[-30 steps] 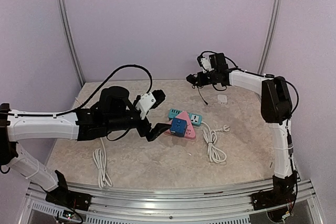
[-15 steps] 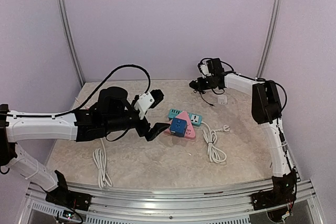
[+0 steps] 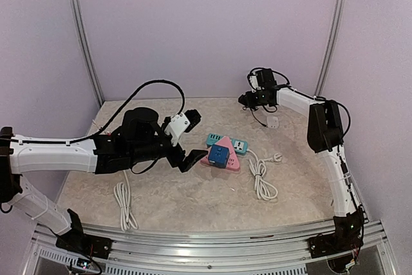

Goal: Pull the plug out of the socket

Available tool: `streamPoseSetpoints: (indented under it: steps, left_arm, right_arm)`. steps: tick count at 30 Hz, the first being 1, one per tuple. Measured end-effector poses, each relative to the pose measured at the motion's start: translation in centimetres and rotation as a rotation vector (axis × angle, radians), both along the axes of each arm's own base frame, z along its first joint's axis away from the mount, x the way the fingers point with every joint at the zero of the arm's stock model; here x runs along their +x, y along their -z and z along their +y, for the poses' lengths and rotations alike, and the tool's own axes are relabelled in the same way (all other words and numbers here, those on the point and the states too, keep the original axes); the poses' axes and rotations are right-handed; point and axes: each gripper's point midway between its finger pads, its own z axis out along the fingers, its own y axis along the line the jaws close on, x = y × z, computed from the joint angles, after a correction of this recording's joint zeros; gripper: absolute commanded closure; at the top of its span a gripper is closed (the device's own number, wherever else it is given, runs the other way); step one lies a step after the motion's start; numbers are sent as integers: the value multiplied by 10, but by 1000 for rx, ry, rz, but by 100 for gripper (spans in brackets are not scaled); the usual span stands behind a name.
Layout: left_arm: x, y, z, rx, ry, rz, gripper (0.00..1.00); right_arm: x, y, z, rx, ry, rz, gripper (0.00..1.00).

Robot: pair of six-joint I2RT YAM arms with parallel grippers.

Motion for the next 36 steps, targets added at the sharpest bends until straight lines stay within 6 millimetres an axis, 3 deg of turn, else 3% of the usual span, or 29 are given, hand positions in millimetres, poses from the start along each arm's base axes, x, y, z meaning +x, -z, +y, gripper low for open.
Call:
streamPoseSetpoints:
  steps: [7, 14, 19, 22, 24, 31, 36]
  left_arm:
    - [1, 0, 1, -4, -8, 9, 1]
    - [1, 1, 1, -6, -12, 18, 1]
    - [1, 1, 1, -6, -12, 19, 1]
    - [1, 1, 1, -8, -13, 22, 1]
    - [1, 1, 1, -11, -15, 25, 1]
    - [3, 1, 3, -26, -28, 46, 1]
    - [9, 1, 7, -49, -35, 76, 1]
  right_arm:
    - [-3, 38, -4, -35, 15, 63, 95]
    - [-4, 41, -4, -45, 17, 67, 95]
    - [-13, 52, 9, -45, -13, 91, 94]
    - [-25, 71, 21, -49, -38, 118, 92]
    - [-26, 71, 27, -36, -47, 106, 91]
    - [-49, 70, 40, 25, -98, 133, 53]
    - [-75, 62, 43, 49, -134, 170, 43]
